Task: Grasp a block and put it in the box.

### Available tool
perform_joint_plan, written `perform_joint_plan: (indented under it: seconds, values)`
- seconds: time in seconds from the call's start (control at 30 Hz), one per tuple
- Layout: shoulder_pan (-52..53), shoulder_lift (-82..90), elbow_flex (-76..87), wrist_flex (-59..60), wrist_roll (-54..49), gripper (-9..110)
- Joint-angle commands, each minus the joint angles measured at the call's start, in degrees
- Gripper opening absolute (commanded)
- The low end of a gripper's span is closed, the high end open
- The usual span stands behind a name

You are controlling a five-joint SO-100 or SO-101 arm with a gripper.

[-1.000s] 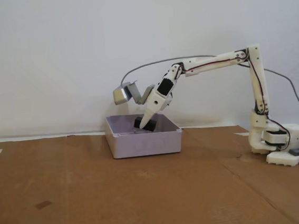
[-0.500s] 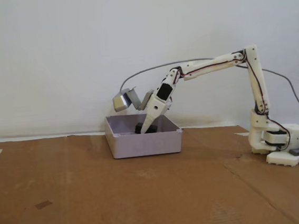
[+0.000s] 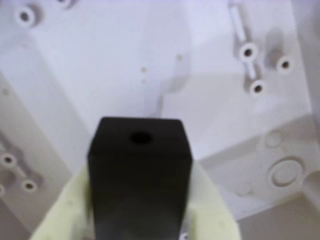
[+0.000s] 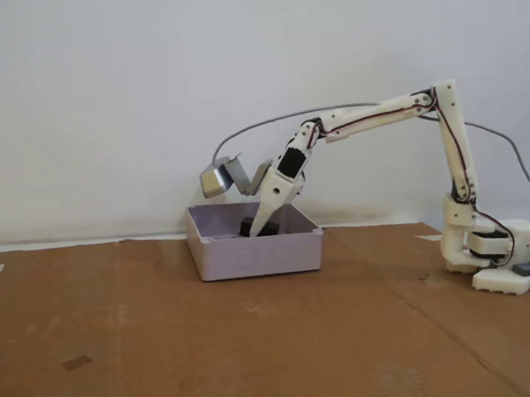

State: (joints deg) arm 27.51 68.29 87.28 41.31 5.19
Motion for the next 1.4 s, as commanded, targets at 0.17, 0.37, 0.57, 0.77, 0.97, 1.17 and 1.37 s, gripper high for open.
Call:
perform_joint_plan:
  seconds: [0.17, 0.37, 0.57, 0.77, 0.97, 1.17, 1.37]
  values:
    - [-0.62, 1.85, -6.68, -2.64, -0.53, 20]
    - [-0.62, 1.85, -6.59, -2.64, -0.53, 20]
    - [-0.62, 2.11, -6.68, -2.64, -0.53, 20]
    - [-0.62, 2.29, -7.21, -2.64, -0.53, 22]
    - [-1.49, 2.37, -7.29, -2.64, -0.53, 37]
    - [-2.9, 2.37, -8.09, -2.55, -0.53, 37]
    - [-2.99, 2.37, -12.57, -1.85, -0.53, 37]
